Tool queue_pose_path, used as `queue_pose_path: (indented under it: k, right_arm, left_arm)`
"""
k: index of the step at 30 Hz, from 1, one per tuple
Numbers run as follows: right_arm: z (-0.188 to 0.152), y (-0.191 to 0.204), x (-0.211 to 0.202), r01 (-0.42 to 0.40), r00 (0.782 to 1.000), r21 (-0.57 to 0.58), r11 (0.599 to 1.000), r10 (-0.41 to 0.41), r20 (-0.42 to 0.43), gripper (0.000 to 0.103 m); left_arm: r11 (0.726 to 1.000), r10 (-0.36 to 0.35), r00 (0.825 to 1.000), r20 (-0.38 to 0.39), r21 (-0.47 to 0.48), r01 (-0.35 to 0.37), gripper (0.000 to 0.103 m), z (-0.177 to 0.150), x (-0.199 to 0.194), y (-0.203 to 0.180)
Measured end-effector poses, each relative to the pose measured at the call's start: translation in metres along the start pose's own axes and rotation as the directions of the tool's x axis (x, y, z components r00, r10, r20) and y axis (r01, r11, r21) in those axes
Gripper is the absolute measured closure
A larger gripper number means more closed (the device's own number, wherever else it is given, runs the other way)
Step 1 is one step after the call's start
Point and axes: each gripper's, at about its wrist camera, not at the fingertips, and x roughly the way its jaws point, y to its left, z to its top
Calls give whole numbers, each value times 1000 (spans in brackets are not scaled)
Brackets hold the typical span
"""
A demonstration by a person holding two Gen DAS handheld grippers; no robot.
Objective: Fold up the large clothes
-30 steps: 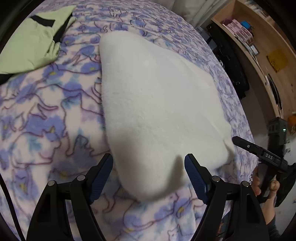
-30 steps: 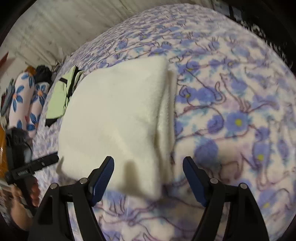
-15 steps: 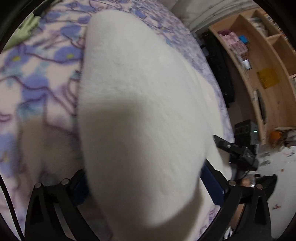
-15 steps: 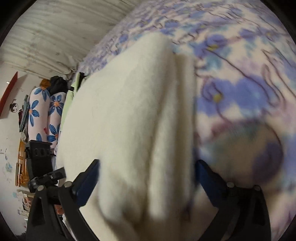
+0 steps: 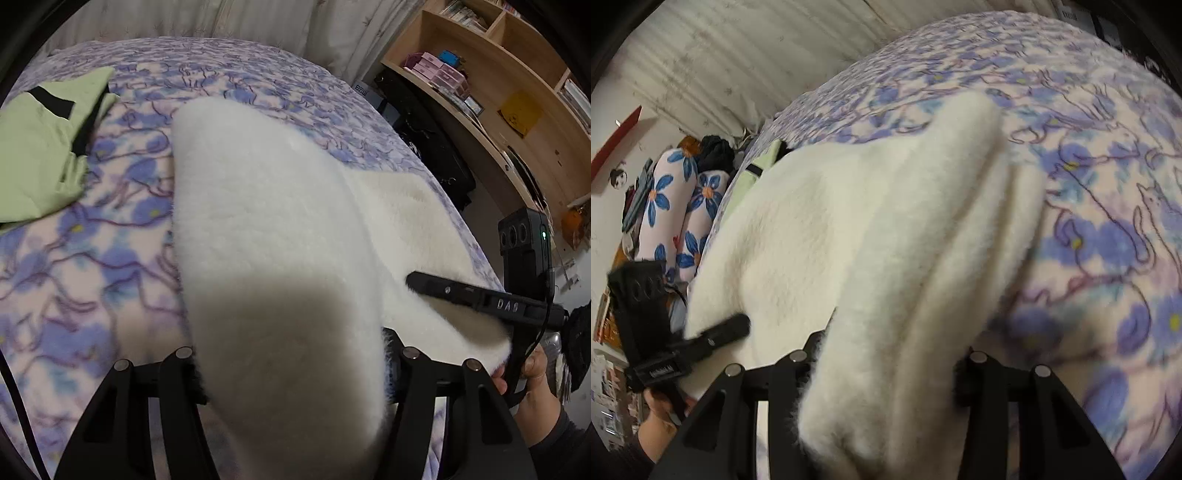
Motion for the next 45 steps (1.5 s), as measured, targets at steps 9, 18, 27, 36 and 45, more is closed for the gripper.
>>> queue_pose_path:
  k: [9,18,27,36,45]
  right_arm:
    - [-44,76,-7,-42,999,-61,997,41,-20,60]
    - [-33,174,-4,-144,989,-141,979,147,7,60]
    - [87,287,32,-198,965,-294,935,239,108,60]
    - [206,306,212,-250,960,-222,942,272,72,59]
    - [186,255,283,-156,987,-194,969,146,-64,33]
  left_arm:
    - [999,41,998,-38,-16,-41,41,-46,-86,40]
    - [995,78,996,51,-60,-75,41,-45,-187,91]
    - [987,157,969,189,8,-161,41,75,-266,171]
    - [982,188,970,153,-15,-188,38,200,-209,340]
    - [971,184,977,110,-174,-164,2,147,-127,444]
